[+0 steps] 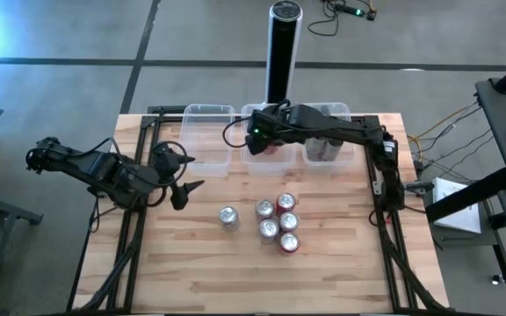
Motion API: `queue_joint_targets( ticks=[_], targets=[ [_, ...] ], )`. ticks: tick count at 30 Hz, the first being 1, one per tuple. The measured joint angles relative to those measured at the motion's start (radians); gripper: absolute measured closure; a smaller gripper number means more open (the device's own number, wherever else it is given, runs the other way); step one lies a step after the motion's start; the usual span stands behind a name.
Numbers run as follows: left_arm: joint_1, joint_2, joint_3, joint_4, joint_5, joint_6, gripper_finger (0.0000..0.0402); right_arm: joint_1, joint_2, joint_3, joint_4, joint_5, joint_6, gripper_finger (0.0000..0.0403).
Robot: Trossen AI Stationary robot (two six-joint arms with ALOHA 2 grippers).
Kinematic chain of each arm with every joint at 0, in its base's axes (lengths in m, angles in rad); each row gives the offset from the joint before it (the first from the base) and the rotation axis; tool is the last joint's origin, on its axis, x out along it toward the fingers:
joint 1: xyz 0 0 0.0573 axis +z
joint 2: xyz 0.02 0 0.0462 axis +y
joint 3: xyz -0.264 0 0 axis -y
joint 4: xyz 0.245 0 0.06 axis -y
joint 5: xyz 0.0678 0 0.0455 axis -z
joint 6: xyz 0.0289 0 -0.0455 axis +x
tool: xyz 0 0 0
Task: Sort soda cans
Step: Put the red soda can into the middle white bin
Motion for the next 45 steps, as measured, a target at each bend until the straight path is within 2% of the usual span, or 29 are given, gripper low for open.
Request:
queue_joint_targets(
  ticks=[6,12,16,25,35,45],
  targets=[
    [0.0,0.0,0.0,0.002,0.0,-0.003,0.0056,-0.025,0.001,-0.185,0.206,-0.043,0.037,0.0105],
    [0.0,0.0,0.0,0.017,0.0,-0.004,0.0056,-0.033,0.001,-0.279,0.342,-0.042,-0.001,0.0105],
    [0.0,0.0,0.0,0.016,0.0,-0.007,0.0056,-0.049,0.001,-0.304,0.347,-0.041,-0.023,0.0104],
    [0.0,0.007,0.0,0.037,0.001,-0.003,0.0056,-0.066,0.0,-0.372,0.5,-0.04,-0.132,0.0103],
    [0.0,0.007,0.0,0.038,0.001,0.036,0.0056,-0.061,0.0,-0.399,0.538,-0.069,-0.285,0.0096],
    [0.0,0.006,0.0,0.04,0.001,0.045,0.0056,-0.059,-0.003,-0.419,0.569,-0.088,-0.313,0.0076]
  ],
)
